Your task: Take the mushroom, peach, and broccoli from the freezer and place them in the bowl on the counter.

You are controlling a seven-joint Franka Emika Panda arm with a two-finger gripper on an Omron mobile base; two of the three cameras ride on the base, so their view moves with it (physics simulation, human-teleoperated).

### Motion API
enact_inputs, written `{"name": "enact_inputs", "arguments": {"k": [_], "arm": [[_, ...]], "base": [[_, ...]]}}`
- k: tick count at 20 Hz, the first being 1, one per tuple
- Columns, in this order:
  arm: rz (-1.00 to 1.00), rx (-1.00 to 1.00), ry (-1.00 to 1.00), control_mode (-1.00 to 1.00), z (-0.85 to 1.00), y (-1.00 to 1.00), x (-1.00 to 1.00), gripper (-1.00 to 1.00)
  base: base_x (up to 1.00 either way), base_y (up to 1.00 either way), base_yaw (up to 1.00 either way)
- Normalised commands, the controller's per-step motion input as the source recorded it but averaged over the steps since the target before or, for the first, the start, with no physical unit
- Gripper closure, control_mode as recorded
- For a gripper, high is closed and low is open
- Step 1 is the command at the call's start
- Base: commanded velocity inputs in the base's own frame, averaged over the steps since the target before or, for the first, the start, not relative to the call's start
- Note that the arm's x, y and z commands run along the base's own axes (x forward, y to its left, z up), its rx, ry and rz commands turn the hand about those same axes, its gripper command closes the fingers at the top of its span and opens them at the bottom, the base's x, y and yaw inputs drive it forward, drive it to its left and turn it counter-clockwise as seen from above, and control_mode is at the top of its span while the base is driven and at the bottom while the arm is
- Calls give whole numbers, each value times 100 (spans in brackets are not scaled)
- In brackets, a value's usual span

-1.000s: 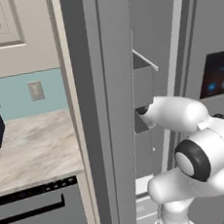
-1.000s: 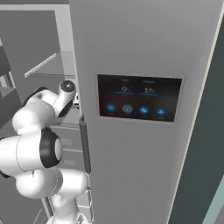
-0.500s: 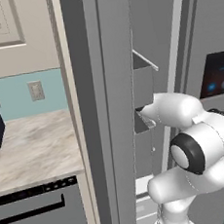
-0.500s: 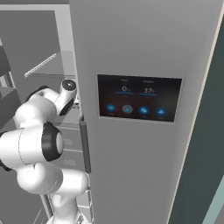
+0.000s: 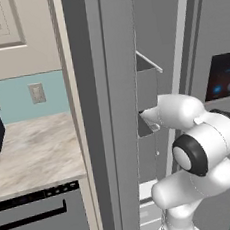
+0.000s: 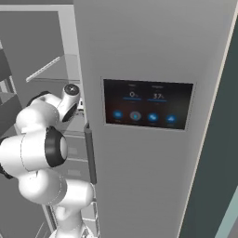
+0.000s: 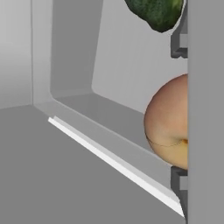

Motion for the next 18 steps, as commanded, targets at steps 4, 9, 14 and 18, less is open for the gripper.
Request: {"name": "enact_inputs", "arguments": {"k": [4, 9, 14, 18], "arm": [[0, 0, 0, -100, -29, 1, 1, 100], [0, 0, 0, -100, -29, 0, 0, 100], [0, 0, -4, -100, -25, 0, 0, 100], [0, 1, -10, -100, -9, -13, 0, 100]], "base": [[0, 0, 0], [0, 0, 0], [0, 0, 0], [0, 0, 0]]}}
